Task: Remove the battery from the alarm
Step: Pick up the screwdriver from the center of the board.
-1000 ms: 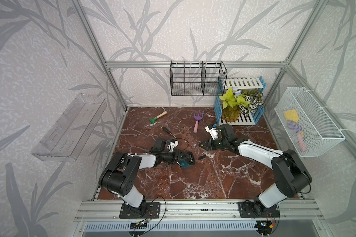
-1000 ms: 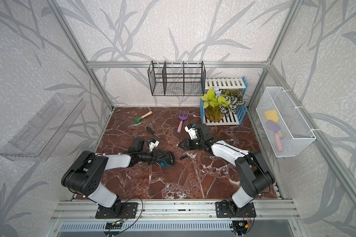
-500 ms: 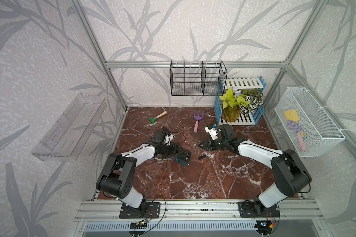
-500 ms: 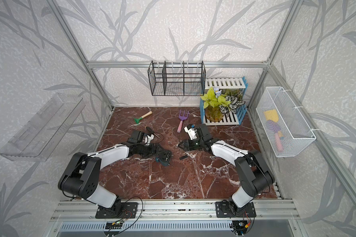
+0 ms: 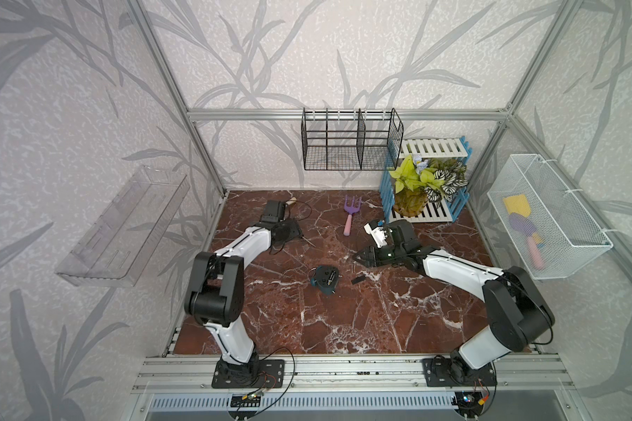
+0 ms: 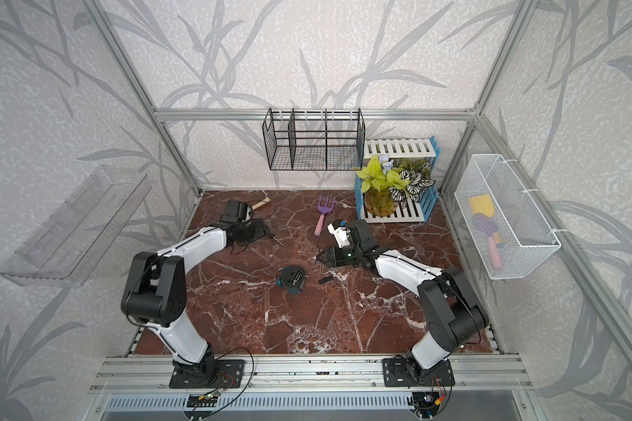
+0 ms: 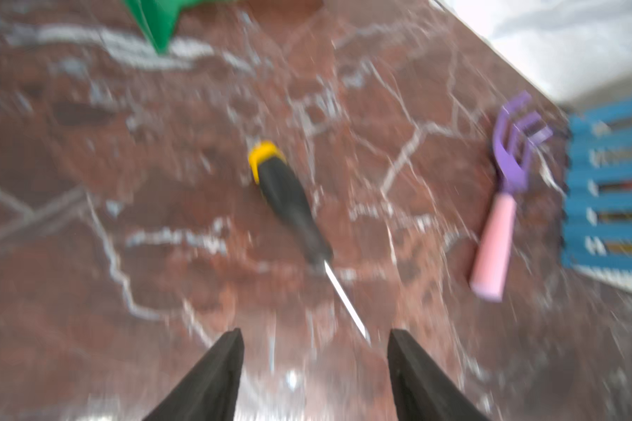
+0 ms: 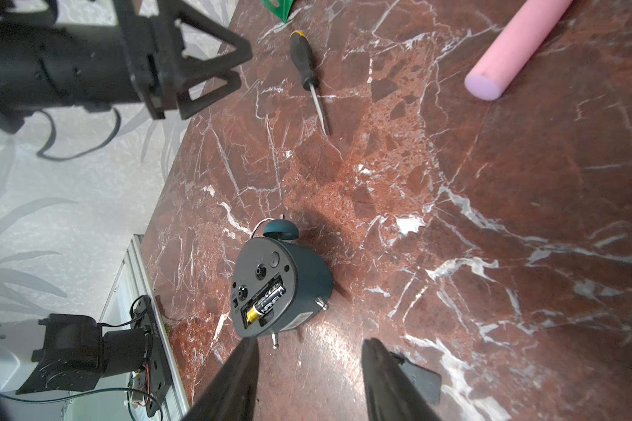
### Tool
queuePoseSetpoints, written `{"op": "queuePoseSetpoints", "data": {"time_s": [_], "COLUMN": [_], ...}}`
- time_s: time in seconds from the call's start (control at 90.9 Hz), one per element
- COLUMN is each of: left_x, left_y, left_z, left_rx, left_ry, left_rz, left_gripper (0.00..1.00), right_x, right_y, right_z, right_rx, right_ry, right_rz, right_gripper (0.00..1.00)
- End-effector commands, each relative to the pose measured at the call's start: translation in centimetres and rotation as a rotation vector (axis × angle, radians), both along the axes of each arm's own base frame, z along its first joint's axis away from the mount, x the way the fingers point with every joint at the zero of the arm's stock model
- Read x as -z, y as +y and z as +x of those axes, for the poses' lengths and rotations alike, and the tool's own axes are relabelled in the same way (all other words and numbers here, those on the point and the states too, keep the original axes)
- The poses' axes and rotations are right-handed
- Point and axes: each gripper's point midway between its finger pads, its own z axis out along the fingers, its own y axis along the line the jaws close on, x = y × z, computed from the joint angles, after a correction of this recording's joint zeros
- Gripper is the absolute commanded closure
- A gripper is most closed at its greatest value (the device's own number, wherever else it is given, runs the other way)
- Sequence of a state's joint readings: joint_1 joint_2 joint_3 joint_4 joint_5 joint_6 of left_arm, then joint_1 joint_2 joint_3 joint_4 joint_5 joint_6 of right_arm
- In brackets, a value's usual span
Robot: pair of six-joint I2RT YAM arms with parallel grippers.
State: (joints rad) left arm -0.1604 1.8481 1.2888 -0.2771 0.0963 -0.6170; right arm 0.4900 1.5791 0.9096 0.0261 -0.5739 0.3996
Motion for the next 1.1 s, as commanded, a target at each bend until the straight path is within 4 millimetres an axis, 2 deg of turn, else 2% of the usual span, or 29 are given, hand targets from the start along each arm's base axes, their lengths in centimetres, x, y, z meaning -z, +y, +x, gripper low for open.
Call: {"op": "queuePoseSetpoints", "data": {"time_s": [0.0, 0.011, 0.066, 0.132, 0.209, 0.374, 0.506, 0.693, 0.825, 0.902, 0.979, 1.089], "left_x": [1.1, 0.1, 1.8, 2.2, 1.6, 3.5, 4.5, 6.1, 6.6, 6.8, 7.0, 7.2], "left_y": [2.4, 2.3, 2.7, 3.0, 3.1, 1.5, 1.0, 1.7, 1.5, 1.6, 1.7, 1.5], "left_z": [1.2, 2.0, 1.7, 2.0, 2.8, 4.4, 4.4, 3.5, 3.2, 2.9, 2.7, 2.5], "left_rx": [-0.178, -0.183, -0.22, -0.256, -0.279, -0.245, -0.241, -0.247, -0.24, -0.239, -0.236, -0.216], "left_ry": [0.093, 0.076, 0.165, 0.223, 0.237, 0.281, 0.306, 0.338, 0.337, 0.333, 0.326, 0.317], "left_rz": [0.129, 0.134, 0.187, 0.26, 0.322, 0.32, 0.328, 0.357, 0.348, 0.345, 0.341, 0.322], "left_gripper": [0.32, 0.32, 0.32, 0.31, 0.29, 0.29, 0.29, 0.31, 0.43, 0.54, 0.58, 0.75], "right_x": [-1.5, -1.5, -1.5, -1.6, -1.7, -2.3, -2.7, -2.9, -3.0, -3.1, -3.2, -3.7], "right_y": [-0.6, -0.6, -0.9, -1.2, -1.5, -2.3, -2.8, -3.4, -3.7, -3.9, -4.1, -4.5], "right_z": [-0.1, -0.1, -0.3, -0.4, -0.5, -0.4, -0.4, -0.6, -0.8, -0.9, -1.1, -1.3], "right_rx": [0.025, 0.026, 0.034, 0.042, 0.049, 0.066, 0.076, 0.093, 0.097, 0.1, 0.105, 0.112], "right_ry": [-0.048, -0.048, -0.049, -0.055, -0.059, -0.073, -0.08, -0.086, -0.088, -0.09, -0.092, -0.1], "right_rz": [0.014, 0.013, 0.01, 0.007, 0.004, 0.004, 0.003, 0.006, 0.007, 0.007, 0.008, 0.011], "right_gripper": [0.5, 0.5, 0.5, 0.5, 0.5, 0.5, 0.5, 0.5, 0.5, 0.5, 0.5, 0.5]}}
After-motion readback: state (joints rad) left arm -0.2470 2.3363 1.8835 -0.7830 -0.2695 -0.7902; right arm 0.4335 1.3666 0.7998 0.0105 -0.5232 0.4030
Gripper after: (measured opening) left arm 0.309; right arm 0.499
